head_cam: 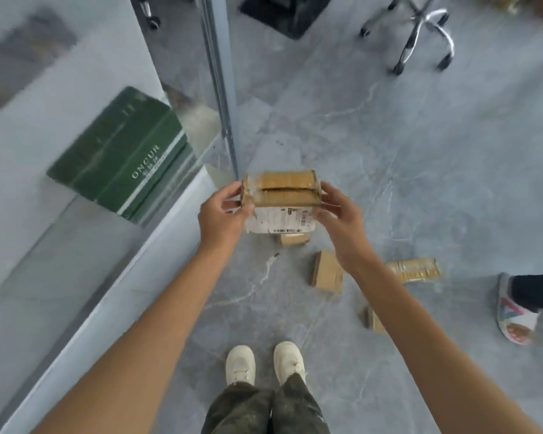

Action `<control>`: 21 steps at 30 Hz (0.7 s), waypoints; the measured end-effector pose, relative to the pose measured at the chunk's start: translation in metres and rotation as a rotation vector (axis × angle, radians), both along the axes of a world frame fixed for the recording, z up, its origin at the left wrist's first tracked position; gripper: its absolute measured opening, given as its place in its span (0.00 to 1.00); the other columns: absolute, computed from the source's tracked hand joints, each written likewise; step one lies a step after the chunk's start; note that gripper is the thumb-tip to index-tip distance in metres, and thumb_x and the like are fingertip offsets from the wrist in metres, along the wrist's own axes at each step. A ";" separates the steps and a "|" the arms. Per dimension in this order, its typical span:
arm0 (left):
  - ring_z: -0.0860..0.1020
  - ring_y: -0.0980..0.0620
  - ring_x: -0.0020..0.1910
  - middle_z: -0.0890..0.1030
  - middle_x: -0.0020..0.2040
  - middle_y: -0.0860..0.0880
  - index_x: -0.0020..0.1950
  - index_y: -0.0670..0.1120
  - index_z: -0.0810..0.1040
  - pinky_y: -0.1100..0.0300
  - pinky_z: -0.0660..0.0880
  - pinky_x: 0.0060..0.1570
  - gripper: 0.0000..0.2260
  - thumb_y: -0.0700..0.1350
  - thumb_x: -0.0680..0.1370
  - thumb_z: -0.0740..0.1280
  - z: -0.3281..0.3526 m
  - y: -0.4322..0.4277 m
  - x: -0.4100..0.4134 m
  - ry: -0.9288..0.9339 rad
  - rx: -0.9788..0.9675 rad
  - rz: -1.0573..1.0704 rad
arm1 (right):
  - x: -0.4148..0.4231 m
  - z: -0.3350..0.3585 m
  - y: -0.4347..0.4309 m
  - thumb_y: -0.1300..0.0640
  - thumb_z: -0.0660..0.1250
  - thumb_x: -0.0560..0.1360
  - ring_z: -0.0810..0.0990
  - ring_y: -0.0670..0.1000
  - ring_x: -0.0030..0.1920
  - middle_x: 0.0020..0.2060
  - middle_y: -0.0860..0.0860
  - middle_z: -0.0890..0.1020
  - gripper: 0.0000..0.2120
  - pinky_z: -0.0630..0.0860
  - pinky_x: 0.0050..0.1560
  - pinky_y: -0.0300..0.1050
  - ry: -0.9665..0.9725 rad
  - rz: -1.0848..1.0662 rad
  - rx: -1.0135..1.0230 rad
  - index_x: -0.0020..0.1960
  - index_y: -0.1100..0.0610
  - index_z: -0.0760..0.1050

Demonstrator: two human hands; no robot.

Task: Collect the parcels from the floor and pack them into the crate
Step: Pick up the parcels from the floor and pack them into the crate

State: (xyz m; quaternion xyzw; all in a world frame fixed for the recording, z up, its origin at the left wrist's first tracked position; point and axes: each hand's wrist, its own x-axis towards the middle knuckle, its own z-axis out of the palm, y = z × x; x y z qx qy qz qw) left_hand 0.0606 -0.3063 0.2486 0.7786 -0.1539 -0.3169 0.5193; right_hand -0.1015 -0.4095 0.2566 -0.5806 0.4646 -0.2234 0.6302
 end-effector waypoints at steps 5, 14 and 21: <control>0.78 0.63 0.45 0.81 0.48 0.57 0.51 0.53 0.81 0.72 0.74 0.45 0.09 0.52 0.72 0.71 0.183 -0.027 0.013 -0.207 -0.234 -0.007 | -0.001 0.148 -0.009 0.57 0.67 0.76 0.80 0.44 0.46 0.41 0.51 0.81 0.13 0.76 0.51 0.36 -0.198 -0.075 -0.110 0.60 0.51 0.76; 0.77 0.59 0.57 0.77 0.60 0.54 0.67 0.52 0.73 0.64 0.77 0.52 0.19 0.45 0.76 0.67 0.373 0.042 -0.013 -0.170 -0.325 -0.420 | -0.033 0.300 0.069 0.57 0.67 0.73 0.83 0.43 0.46 0.45 0.46 0.84 0.13 0.80 0.39 0.38 -0.490 -0.153 0.108 0.56 0.49 0.75; 0.76 0.60 0.58 0.74 0.60 0.56 0.62 0.59 0.65 0.61 0.80 0.45 0.24 0.39 0.74 0.69 0.437 0.134 -0.057 -0.189 -0.374 -0.239 | -0.042 0.390 0.113 0.64 0.65 0.73 0.80 0.52 0.57 0.54 0.51 0.81 0.22 0.79 0.52 0.49 -0.569 0.034 0.108 0.64 0.49 0.72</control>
